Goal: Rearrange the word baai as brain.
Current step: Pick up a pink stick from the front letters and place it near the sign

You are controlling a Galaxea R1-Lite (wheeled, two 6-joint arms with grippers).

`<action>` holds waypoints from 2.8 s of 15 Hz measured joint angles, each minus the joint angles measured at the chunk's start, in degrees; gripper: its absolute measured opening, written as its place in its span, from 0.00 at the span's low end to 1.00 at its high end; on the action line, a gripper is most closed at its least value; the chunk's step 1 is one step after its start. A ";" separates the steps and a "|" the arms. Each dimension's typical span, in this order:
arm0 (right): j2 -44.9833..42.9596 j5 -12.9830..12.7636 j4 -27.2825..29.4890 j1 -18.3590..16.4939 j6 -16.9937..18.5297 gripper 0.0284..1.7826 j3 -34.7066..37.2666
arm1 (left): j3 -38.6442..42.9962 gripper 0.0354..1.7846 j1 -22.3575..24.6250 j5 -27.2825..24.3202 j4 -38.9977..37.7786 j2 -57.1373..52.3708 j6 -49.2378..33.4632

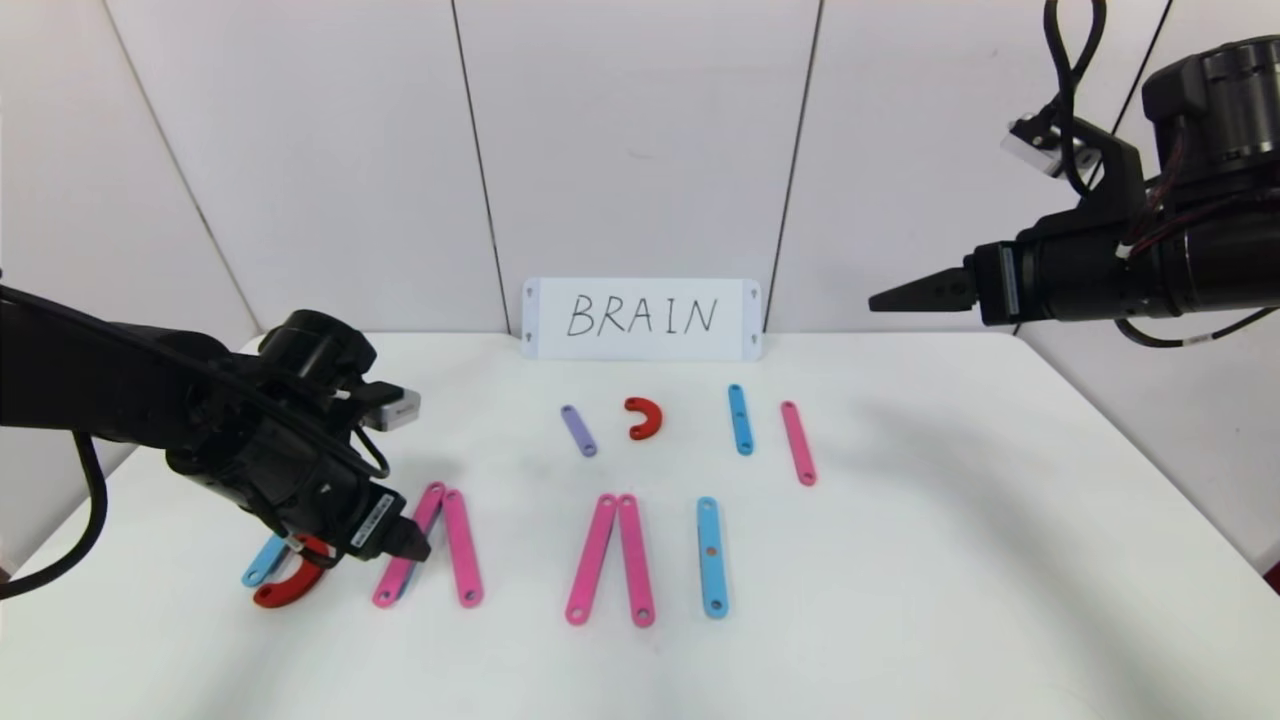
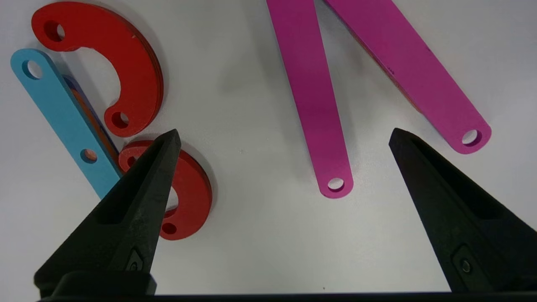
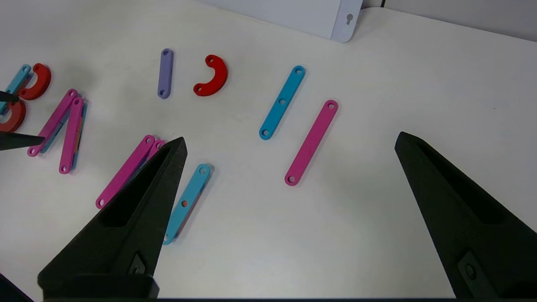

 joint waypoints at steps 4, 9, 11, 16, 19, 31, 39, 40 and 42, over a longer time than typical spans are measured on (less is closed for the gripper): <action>0.05 0.02 0.00 0.10 0.00 0.97 0.04 | 0.80 0.97 0.00 0.16 -1.60 1.33 -1.55; 0.41 0.00 -0.06 0.05 -0.09 0.97 0.04 | 1.33 0.97 0.00 0.11 -3.69 2.54 -2.18; 0.46 0.00 -0.09 0.07 -0.09 0.97 0.04 | 1.41 0.96 0.00 0.02 -4.13 2.93 -2.21; 0.46 0.00 -0.01 0.11 -0.07 0.97 0.00 | 1.41 0.70 -0.16 -0.09 -4.17 3.69 -2.27; 0.33 0.00 0.00 0.22 -0.09 0.97 0.11 | 1.41 0.37 -0.27 -0.09 -4.77 4.05 -2.34; -0.27 0.00 -0.04 0.44 -0.05 0.97 0.17 | -1.38 0.15 -1.10 -0.04 -5.64 3.08 -7.94; -0.66 0.09 -0.34 -0.22 -0.02 0.97 0.01 | -17.14 0.15 2.45 -0.20 -6.47 8.16 -6.86; -0.66 0.05 -0.37 -0.28 0.00 0.97 0.01 | -20.55 0.15 3.17 -0.13 -5.53 10.17 -6.78; -0.44 0.02 -0.61 -0.30 -0.02 0.97 0.01 | -28.11 0.15 4.52 -0.15 -1.73 14.52 -6.36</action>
